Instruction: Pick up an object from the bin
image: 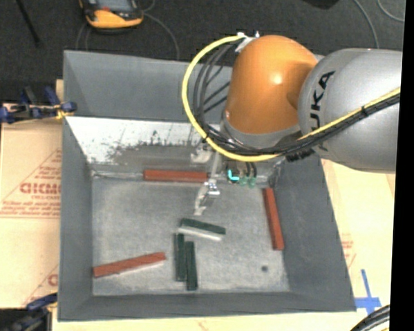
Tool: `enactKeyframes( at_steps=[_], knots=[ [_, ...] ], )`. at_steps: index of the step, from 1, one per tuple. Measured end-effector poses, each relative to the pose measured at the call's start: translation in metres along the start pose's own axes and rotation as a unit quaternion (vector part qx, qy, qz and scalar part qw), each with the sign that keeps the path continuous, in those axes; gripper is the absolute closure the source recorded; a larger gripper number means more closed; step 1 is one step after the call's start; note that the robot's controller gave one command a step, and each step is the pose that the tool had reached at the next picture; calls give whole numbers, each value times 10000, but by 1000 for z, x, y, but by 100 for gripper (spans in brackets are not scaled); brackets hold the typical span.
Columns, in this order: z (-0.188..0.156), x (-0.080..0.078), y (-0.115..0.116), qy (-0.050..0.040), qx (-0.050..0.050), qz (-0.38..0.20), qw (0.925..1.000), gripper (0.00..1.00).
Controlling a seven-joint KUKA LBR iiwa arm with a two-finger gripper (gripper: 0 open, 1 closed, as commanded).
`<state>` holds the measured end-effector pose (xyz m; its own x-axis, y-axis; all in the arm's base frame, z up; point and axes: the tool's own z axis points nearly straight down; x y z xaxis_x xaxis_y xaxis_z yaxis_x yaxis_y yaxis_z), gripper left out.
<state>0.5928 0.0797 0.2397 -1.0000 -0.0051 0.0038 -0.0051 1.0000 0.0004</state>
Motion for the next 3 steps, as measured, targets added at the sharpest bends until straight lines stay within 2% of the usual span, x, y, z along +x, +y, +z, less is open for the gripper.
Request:
enactKeyframes(
  at_steps=[1,2,3],
  knots=[
    [-5,-1,0,-39,-4,8,10000,0],
    [33,5,-4,-73,1,-242,9997,0],
    [158,6,-29,-48,-14,-469,9989,100]
  ],
)
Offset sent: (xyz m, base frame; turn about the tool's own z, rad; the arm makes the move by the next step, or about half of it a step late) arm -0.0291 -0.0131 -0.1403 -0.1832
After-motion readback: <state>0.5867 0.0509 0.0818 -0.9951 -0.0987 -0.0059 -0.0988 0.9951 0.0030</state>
